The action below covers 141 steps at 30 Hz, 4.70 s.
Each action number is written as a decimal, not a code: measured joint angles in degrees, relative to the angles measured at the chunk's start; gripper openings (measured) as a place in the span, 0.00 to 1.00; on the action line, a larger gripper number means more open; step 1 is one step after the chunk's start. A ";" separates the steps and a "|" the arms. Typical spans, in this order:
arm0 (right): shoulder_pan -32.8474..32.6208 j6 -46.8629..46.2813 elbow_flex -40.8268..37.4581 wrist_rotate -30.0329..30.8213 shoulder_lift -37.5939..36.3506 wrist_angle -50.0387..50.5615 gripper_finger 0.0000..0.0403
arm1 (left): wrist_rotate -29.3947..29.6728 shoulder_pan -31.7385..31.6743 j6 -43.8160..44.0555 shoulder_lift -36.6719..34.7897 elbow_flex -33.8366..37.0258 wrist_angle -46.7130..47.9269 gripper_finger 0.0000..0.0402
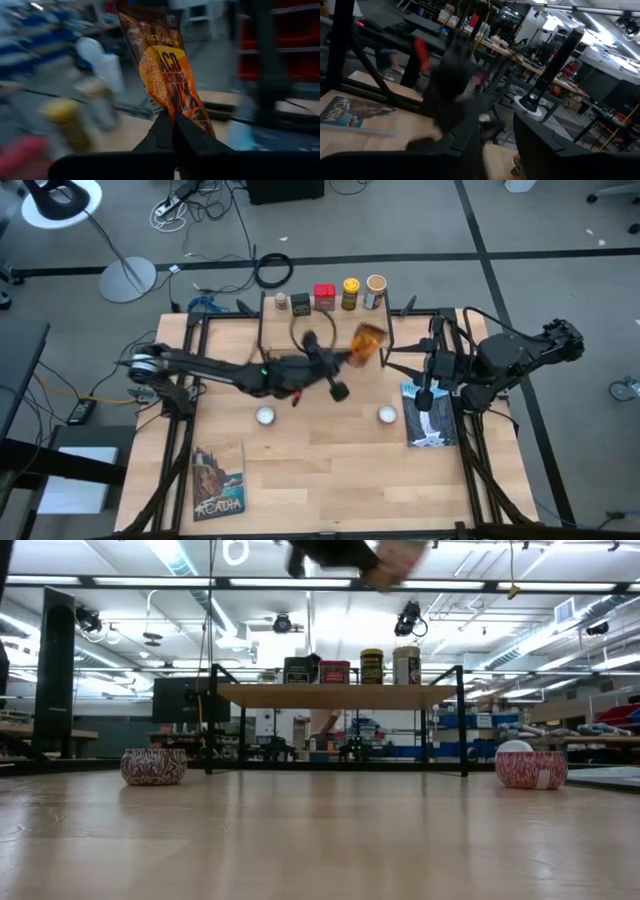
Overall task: Shelf spices
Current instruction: Put the orange seasoning pack on the shelf, then return to Home Position
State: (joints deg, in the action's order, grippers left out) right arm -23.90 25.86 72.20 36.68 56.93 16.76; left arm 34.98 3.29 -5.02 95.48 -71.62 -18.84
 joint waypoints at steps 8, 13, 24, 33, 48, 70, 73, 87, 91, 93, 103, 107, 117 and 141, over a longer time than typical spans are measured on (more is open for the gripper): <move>0.00 1.41 0.00 -0.02 -0.33 -2.02 0.30 | 14.73 -3.19 -13.54 -12.73 -0.47 3.78 0.00; 0.00 1.43 0.00 -0.02 -0.39 -2.16 0.30 | 21.56 -5.59 -21.20 -12.53 -0.43 3.17 0.00; 0.00 1.24 0.00 -0.04 -0.35 -2.04 0.30 | 31.73 -9.33 -28.25 -8.68 10.67 -28.96 0.00; 0.00 1.71 0.00 -0.04 -0.35 -2.08 0.30 | 35.65 -9.46 -37.46 -4.63 25.20 -57.27 0.00; 0.00 1.36 0.00 -0.04 -0.35 -2.07 0.30 | 38.69 -11.81 -45.70 7.90 27.47 -70.75 0.00; 0.00 0.81 0.00 -0.04 -0.31 -2.52 0.30 | 38.64 -14.60 -45.77 8.07 27.44 -71.02 0.00; 0.00 0.81 0.00 -0.04 -0.31 -2.96 0.30 | 38.75 -14.78 -45.72 8.07 27.44 -70.54 0.00; 0.02 0.82 0.00 -0.04 -0.31 -3.42 0.30 | 37.29 -16.09 -42.31 8.07 27.42 -66.15 0.00; 0.00 0.82 0.00 -0.04 -0.31 -3.42 0.30 | 37.01 -16.44 -40.46 8.07 27.44 -64.84 0.00; 0.00 0.83 0.00 -0.04 -0.31 -3.43 0.30 | 36.67 -16.71 -39.89 8.05 27.44 -64.84 0.00; 0.00 0.86 0.00 -0.04 -0.31 -3.42 0.30 | 36.06 -16.83 -39.27 8.02 27.44 -62.15 0.00; 0.01 0.86 0.00 -0.04 -0.31 -3.42 0.30 | 36.06 -16.83 -39.27 8.02 27.42 -62.15 0.00; 0.00 0.90 0.00 -0.04 -0.31 -3.42 0.30 | 36.08 -16.78 -39.23 8.02 27.44 -62.22 0.08; 0.01 1.36 0.00 -0.04 -0.31 -3.44 0.30 | 36.29 -13.06 -49.30 7.47 26.07 -70.55 0.17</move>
State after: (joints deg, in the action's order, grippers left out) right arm -23.89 27.22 72.20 36.64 56.62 13.32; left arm 71.27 -9.77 -54.32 102.95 -45.55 -89.40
